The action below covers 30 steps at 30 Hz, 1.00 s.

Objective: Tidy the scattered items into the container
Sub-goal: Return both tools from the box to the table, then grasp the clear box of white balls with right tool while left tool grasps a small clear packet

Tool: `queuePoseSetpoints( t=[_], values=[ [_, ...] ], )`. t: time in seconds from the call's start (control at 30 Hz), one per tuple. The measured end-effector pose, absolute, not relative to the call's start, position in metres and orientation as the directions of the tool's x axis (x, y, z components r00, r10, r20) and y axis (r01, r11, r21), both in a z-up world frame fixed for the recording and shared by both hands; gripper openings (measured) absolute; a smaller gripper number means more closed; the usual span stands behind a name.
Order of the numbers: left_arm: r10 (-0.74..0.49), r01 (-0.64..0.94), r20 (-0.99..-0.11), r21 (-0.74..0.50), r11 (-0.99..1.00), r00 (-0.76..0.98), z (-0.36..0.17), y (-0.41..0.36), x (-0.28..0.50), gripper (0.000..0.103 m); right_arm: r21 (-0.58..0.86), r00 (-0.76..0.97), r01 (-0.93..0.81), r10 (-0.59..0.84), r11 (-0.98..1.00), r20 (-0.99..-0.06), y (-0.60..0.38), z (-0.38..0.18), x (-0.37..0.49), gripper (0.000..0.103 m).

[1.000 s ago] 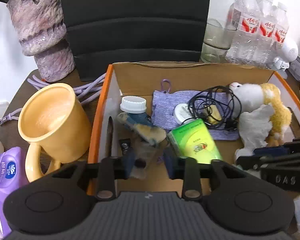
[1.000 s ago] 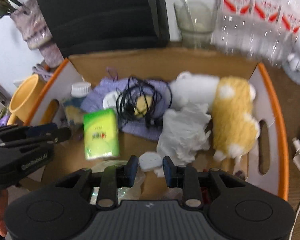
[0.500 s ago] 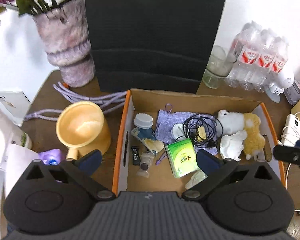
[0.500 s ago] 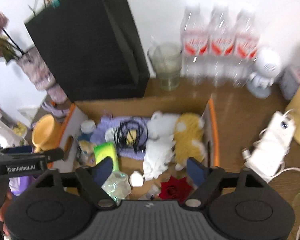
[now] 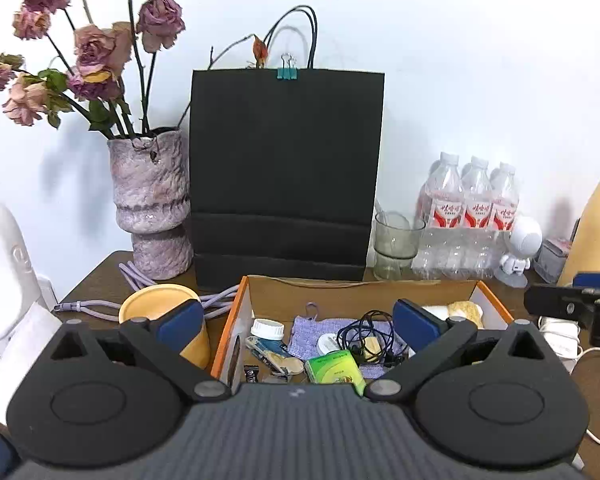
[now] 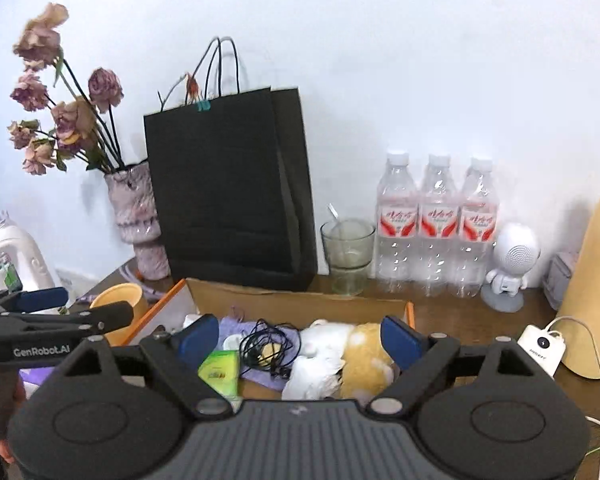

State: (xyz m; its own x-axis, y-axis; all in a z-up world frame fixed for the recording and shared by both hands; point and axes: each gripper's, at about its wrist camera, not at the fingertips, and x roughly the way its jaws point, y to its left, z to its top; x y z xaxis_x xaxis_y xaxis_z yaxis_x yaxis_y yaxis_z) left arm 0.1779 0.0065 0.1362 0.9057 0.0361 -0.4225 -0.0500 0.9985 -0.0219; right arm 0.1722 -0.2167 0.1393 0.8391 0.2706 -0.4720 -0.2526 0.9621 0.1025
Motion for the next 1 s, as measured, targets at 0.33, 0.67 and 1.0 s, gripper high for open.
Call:
queuePoseSetpoints(
  t=[0.33, 0.67, 1.0],
  values=[
    [0.028, -0.064, -0.434, -0.069, 0.996, 0.901, 0.100, 0.019, 0.114, 0.103, 0.074, 0.811, -0.161, 0.174, 0.984, -0.559, -0.251, 0.074, 0.127, 0.090],
    [-0.055, -0.038, -0.535, -0.161, 0.986, 0.843, 0.050, 0.008, 0.083, 0.103, 0.017, 0.722, -0.134, 0.109, 0.991, -0.683, -0.256, -0.005, 0.105, 0.083],
    [-0.175, 0.143, -0.548, -0.100, 0.985, 0.818, 0.034, -0.071, 0.081, 0.103, 0.139, 0.841, -0.093, 0.153, 0.986, -0.518, -0.298, 0.053, 0.057, 0.064]
  ],
)
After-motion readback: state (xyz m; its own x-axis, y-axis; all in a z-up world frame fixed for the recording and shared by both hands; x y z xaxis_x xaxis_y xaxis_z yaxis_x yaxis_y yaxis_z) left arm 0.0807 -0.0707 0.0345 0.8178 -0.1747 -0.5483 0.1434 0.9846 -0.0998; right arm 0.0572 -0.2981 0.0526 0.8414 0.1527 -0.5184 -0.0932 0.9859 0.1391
